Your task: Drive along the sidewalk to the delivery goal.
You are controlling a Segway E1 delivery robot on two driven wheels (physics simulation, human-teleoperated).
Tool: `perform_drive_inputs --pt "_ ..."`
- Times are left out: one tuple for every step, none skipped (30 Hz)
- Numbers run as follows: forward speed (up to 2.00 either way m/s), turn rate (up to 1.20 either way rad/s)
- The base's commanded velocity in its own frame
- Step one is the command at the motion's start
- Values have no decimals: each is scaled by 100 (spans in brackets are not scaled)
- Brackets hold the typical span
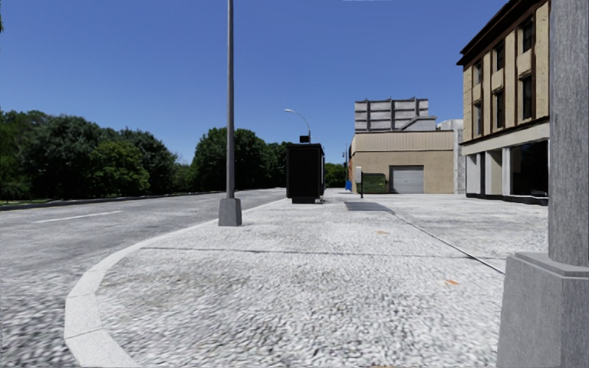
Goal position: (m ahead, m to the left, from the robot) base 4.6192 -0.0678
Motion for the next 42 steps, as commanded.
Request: perform_drive_inputs --pt "163 -52" --pt "163 -52" --pt "163 -52" --pt "163 -52" --pt "163 -52" --pt "163 -52" --pt "163 -52" --pt "163 -52" --pt "163 -52" --pt "163 -52" --pt "163 -52" --pt "163 -52" --pt "163 -52" --pt "163 -52" --pt "163 -52" --pt "163 -52" --pt "163 -52" --pt "163 -52" --pt "163 -52" --pt "163 -52" --pt "163 -52" --pt "163 -52" --pt "163 -50" --pt "163 -44" --pt "163 -40" --pt "163 -37" --pt "163 -37" --pt "163 -36" --pt "163 -35" --pt "163 -35" --pt "163 -35" --pt "163 -35" --pt "163 -35" --pt "163 -31" --pt "163 -18" --pt "163 -18" --pt "163 0" --pt "163 0" --pt "163 0" --pt "163 0" --pt "163 0" --pt "163 0"
